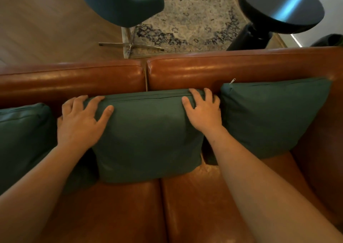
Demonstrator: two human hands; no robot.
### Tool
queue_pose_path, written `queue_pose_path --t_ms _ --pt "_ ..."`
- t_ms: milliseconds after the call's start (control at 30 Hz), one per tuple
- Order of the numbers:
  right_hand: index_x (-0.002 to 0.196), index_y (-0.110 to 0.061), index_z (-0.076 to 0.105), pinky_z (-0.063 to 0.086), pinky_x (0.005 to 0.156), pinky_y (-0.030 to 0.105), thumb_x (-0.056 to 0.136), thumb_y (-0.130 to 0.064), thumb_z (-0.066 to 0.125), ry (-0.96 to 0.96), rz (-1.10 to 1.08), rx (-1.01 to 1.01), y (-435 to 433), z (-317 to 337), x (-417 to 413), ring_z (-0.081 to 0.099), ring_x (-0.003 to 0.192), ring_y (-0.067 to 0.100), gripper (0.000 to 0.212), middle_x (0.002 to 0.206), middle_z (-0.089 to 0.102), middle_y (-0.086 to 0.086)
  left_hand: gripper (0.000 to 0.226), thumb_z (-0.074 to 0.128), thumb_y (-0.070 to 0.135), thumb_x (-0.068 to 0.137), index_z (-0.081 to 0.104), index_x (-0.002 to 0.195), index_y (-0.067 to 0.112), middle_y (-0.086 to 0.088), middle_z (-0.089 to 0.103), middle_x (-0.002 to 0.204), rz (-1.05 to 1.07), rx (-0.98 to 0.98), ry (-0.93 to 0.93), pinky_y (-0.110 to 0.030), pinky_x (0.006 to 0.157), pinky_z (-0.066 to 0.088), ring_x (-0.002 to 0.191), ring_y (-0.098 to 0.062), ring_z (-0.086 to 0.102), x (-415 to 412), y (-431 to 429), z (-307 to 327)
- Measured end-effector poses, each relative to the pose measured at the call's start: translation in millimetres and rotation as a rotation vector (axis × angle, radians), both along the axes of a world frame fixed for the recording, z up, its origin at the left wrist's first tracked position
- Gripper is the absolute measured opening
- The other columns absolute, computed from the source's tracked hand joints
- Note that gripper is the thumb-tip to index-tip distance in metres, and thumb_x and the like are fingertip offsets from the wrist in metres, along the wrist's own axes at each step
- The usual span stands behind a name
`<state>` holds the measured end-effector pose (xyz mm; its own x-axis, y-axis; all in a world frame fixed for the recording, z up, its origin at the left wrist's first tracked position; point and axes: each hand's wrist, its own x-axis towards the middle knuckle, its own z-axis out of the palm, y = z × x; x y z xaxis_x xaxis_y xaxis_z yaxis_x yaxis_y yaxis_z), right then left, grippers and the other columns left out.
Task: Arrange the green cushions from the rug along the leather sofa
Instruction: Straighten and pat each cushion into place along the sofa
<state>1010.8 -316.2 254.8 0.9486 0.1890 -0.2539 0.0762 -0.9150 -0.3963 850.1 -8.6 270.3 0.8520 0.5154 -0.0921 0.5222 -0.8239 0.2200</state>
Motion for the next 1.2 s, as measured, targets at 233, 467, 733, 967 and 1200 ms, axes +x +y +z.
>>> queue_pose_path --t_ms 233,467,733,967,1200 --pt "0.165 -0.046 0.011 0.035 0.12 0.05 0.104 -0.066 0.038 0.01 -0.087 0.199 -28 4 7 0.03 0.153 0.034 0.069 0.171 0.021 0.007 0.076 0.052 0.07 0.099 0.028 0.162 0.035 -0.011 0.016 0.169 0.231 -0.309 -0.28 -0.057 0.125 0.018 0.154 -0.041 0.015 -10 -3 0" --pt "0.163 -0.029 0.031 0.025 0.127 0.053 0.103 -0.053 0.049 -0.411 0.044 0.122 -11 -11 -66 0.013 0.159 0.036 0.067 0.172 0.01 0.014 0.085 0.066 0.078 0.081 0.042 0.154 0.041 0.008 0.057 0.147 0.59 -0.828 -0.547 -0.052 0.115 0.046 0.134 -0.021 0.055 -37 -10 -21" --pt "0.167 -0.036 0.007 0.03 0.127 0.04 0.09 -0.041 0.081 -0.021 -0.385 0.722 1 0 -52 0.026 0.156 0.014 0.106 0.172 0.022 -0.008 0.057 0.071 0.049 0.097 0.047 0.149 0.047 0.018 0.062 0.14 0.558 -1.064 -0.658 -0.05 0.107 0.053 0.127 -0.011 0.062 -30 0 -20" --pt "0.166 -0.04 0.011 0.028 0.128 0.041 0.089 -0.035 0.083 -0.059 -0.339 0.701 1 10 -53 0.022 0.158 0.014 0.105 0.172 0.02 -0.013 0.053 0.072 0.05 0.096 0.051 0.145 0.049 0.018 0.064 0.139 0.548 -1.063 -0.734 -0.046 0.108 0.052 0.128 -0.008 0.062 -35 -4 -17" --pt "0.166 -0.038 0.012 0.027 0.129 0.044 0.089 -0.037 0.083 -0.103 -0.326 0.69 -3 9 -58 0.022 0.158 0.013 0.105 0.173 0.02 -0.012 0.056 0.07 0.05 0.097 0.049 0.148 0.045 0.017 0.063 0.141 0.524 -1.007 -0.759 -0.041 0.109 0.051 0.129 -0.005 0.061 -43 -8 -15"
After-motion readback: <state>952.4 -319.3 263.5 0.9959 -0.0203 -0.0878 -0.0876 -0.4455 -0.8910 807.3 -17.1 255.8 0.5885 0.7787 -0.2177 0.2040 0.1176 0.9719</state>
